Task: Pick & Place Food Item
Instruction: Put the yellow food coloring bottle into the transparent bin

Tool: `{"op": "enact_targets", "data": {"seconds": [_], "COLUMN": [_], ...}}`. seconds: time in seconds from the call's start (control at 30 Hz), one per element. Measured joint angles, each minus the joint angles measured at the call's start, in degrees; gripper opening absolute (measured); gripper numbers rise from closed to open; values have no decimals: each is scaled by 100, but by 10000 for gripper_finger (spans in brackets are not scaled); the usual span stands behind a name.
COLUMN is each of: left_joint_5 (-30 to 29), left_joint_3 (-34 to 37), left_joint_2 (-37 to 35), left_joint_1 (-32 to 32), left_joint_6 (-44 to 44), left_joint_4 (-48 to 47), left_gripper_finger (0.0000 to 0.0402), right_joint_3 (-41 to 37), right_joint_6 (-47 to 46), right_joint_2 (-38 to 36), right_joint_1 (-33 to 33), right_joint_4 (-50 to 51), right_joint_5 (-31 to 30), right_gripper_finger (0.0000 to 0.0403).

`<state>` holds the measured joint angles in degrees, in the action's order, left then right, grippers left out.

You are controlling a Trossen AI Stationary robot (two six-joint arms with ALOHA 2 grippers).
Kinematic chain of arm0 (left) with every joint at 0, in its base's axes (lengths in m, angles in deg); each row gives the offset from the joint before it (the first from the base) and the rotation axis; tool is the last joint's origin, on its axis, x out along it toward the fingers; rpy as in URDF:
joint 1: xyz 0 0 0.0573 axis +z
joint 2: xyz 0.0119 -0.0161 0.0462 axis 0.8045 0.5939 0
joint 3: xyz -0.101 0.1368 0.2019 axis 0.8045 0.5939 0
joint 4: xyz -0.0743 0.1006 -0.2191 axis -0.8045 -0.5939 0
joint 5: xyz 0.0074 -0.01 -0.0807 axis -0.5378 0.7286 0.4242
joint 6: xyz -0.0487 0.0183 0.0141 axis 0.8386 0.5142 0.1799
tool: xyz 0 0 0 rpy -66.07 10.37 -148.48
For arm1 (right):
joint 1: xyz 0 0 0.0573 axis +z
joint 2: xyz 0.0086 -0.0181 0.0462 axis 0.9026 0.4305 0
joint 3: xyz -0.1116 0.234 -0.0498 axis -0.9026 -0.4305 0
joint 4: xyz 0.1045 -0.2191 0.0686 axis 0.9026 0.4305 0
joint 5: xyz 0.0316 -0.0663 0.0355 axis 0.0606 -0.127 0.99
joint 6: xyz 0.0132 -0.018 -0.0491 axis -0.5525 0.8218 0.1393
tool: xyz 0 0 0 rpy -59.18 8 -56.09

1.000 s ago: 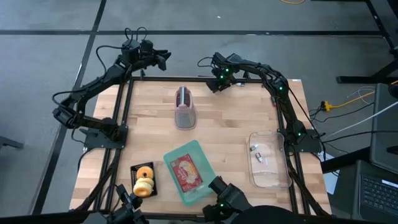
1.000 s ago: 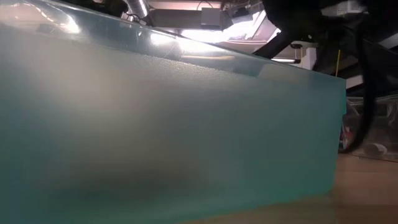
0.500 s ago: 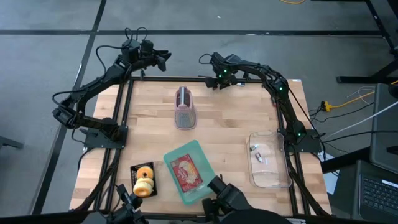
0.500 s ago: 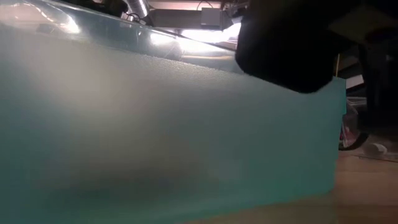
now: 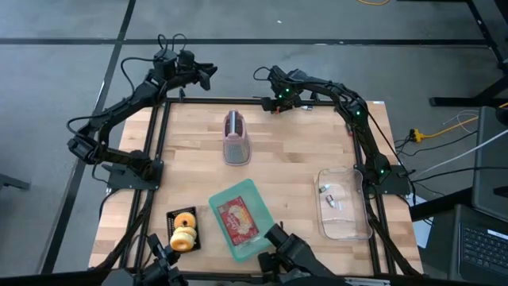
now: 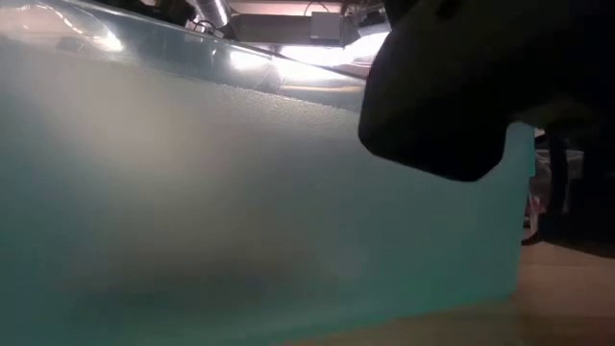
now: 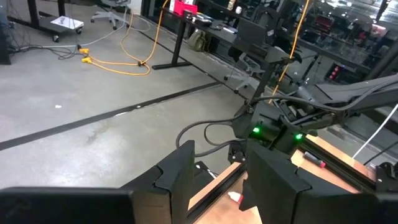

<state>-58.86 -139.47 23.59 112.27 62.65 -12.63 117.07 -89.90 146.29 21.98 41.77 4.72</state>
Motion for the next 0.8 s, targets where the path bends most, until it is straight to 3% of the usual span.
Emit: {"op": "enact_targets", "data": {"seconds": [0.2,0.47,0.8], "left_joint_5": [-2,-2,-4], "left_joint_3": [0,0,0], "left_joint_2": [2,2,1], "left_joint_1": [8,8,5], "left_joint_6": [2,4,-23], "left_joint_4": [1,1,3], "left_gripper_finger": [141,141,141], "right_joint_3": [0,0,-22], "right_joint_6": [86,221,387], "right_joint_2": [7,13,-107], "right_joint_1": [0,-47,-122], "right_joint_4": [28,8,299], "right_joint_5": [-147,-166,-227], "right_gripper_finger": [152,50,52]}}
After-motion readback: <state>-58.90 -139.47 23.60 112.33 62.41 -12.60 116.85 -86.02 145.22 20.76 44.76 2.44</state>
